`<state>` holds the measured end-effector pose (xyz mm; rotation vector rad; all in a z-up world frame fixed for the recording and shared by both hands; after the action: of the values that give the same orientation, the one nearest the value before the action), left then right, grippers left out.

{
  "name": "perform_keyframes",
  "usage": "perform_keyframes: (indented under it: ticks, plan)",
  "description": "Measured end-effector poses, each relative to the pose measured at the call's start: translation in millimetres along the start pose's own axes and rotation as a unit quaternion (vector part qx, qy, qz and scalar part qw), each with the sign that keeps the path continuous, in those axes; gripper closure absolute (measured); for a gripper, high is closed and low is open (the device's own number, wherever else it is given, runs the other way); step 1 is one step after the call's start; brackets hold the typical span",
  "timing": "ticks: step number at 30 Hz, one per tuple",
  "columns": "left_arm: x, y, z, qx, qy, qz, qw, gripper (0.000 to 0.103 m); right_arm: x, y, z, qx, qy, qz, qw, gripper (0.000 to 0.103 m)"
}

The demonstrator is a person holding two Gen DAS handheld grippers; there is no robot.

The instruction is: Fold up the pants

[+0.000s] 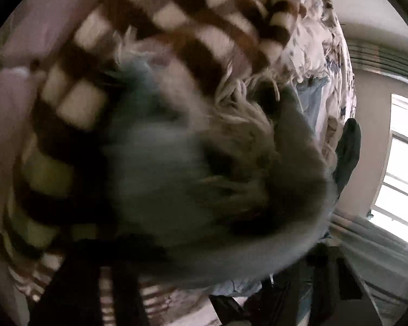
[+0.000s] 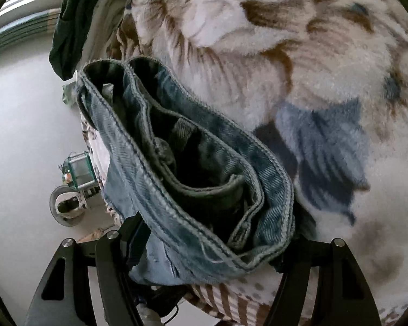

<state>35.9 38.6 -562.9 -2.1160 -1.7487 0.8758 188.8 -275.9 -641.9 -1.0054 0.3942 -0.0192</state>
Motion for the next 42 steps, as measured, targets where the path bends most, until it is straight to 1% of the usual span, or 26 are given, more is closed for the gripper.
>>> perform_keyframes:
  ticks: [1, 2, 4, 6, 9, 11, 14, 17, 19, 21, 22, 24, 26, 27, 29, 30, 32, 34, 35, 36, 38, 40, 41, 42]
  plan:
    - [0.5, -0.5, -3.4, 0.005, 0.012, 0.000, 0.9999, 0.073, -0.5, 0.4, 1.0, -0.004, 0.001, -0.003, 1.000, 0.046]
    - [1.7, -0.7, -5.8, 0.008, 0.024, 0.002, 0.9997, 0.077, -0.3, -0.3, 1.1, -0.013, 0.001, -0.007, 1.000, 0.049]
    - [-0.8, -3.2, -21.8, 0.025, 0.066, 0.007, 0.9975, 0.080, -5.9, -1.7, 2.6, -0.013, 0.001, -0.012, 1.000, 0.059]
    - [-1.8, -10.3, -30.8, 0.028, 0.092, 0.011, 0.9953, 0.080, -13.2, -7.9, 10.5, -0.020, -0.003, -0.022, 1.000, 0.062]
    - [-9.1, -21.9, -53.2, 0.020, 0.104, 0.019, 0.9942, 0.081, -22.6, -23.0, 27.0, -0.018, 0.006, -0.028, 0.999, 0.065]
    - [-14.7, -32.9, -78.8, 0.018, 0.119, 0.026, 0.9924, 0.081, -29.2, -34.6, 37.6, -0.014, 0.009, -0.030, 0.999, 0.066]
    - [-11.5, -42.8, -103.0, 0.011, 0.132, 0.034, 0.9906, 0.081, -38.6, -61.2, 56.0, 0.004, 0.011, -0.037, 0.999, 0.067]
    - [-11.1, -45.4, -148.4, 0.001, 0.153, 0.043, 0.9872, 0.081, -42.1, -90.2, 82.8, 0.023, 0.002, -0.051, 0.998, 0.068]
    - [-9.7, -37.2, -188.3, -0.009, 0.176, 0.054, 0.9829, 0.081, -42.9, -112.7, 107.4, 0.034, -0.012, -0.067, 0.997, 0.068]
    - [-5.4, -23.7, -226.7, -0.026, 0.190, 0.072, 0.9787, 0.081, -39.3, -134.7, 131.8, 0.043, -0.018, -0.087, 0.995, 0.068]
    - [-2.7, -17.0, -242.5, -0.029, 0.197, 0.077, 0.9771, 0.081, -36.3, -144.2, 140.4, 0.046, -0.018, -0.096, 0.994, 0.068]
    - [1.6, 3.8, -283.7, -0.046, 0.209, 0.098, 0.9719, 0.081, -23.1, -166.2, 163.4, 0.059, -0.014, -0.118, 0.991, 0.068]
    - [7.0, 23.5, -316.9, -0.059, 0.218, 0.112, 0.9678, 0.081, -2.8, -190.2, 185.3, 0.068, -0.008, -0.148, 0.987, 0.068]
    - [10.2, 39.7, -344.6, -0.070, 0.227, 0.124, 0.9635, 0.081, 6.2, -199.4, 196.6, 0.074, -0.005, -0.160, 0.984, 0.068]
    - [18.3, 64.8, -383.1, -0.088, 0.239, 0.134, 0.9577, 0.081, 27.1, -221.2, 216.8, 0.084, 0.000, -0.188, 0.978, 0.068]
    - [22.2, 83.3, -411.7, -0.099, 0.252, 0.141, 0.9522, 0.081, 39.2, -232.1, 228.9, 0.091, 0.000, -0.203, 0.975, 0.068]
    - [29.3, 109.7, -447.6, -0.117, 0.267, 0.151, 0.9447, 0.081, 69.8, -251.4, 255.8, 0.102, 0.003, -0.234, 0.967, 0.068]
    - [39.7, 147.1, -482.2, -0.132, 0.289, 0.160, 0.9346, 0.081, 103.4, -267.2, 275.5, 0.110, 0.003, -0.260, 0.959, 0.068]
    - [44.2, 163.2, -490.6, -0.138, 0.297, 0.166, 0.9302, 0.081, 122.0, -269.5, 284.7, 0.116, 0.003, -0.271, 0.956, 0.068]
    - [50.3, 184.3, -497.7, -0.136, 0.309, 0.167, 0.9264, 0.081, 140.0, -270.5, 289.4, 0.116, 0.006, -0.278, 0.953, 0.068]
    - [59.7, 220.1, -493.9, -0.138, 0.321, 0.180, 0.9194, 0.081, 178.0, -263.7, 290.4, 0.122, 0.012, -0.287, 0.950, 0.068]
    - [76.1, 262.2, -470.3, -0.125, 0.326, 0.191, 0.9176, 0.081, 209.6, -239.2, 279.2, 0.115, 0.021, -0.288, 0.950, 0.068]
    - [80.5, 278.8, -458.6, -0.111, 0.330, 0.197, 0.9167, 0.081, 224.8, -219.3, 268.7, 0.109, 0.028, -0.283, 0.952, 0.068]
    - [89.7, 301.2, -435.1, -0.084, 0.329, 0.202, 0.9187, 0.081, 237.4, -197.1, 252.3, 0.101, 0.037, -0.277, 0.955, 0.068]
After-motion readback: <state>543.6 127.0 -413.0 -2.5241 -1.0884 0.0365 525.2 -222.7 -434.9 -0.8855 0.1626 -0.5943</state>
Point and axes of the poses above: each gripper's, at about its wrist camera, not at the fingertips, and y roughly the way its jaws point, z to its left, x to its top, the point moved 1 cm from there along y, roughly the way its jaws point, and after that the axes turned 15 degrees about -x, right-handed, at the moved point
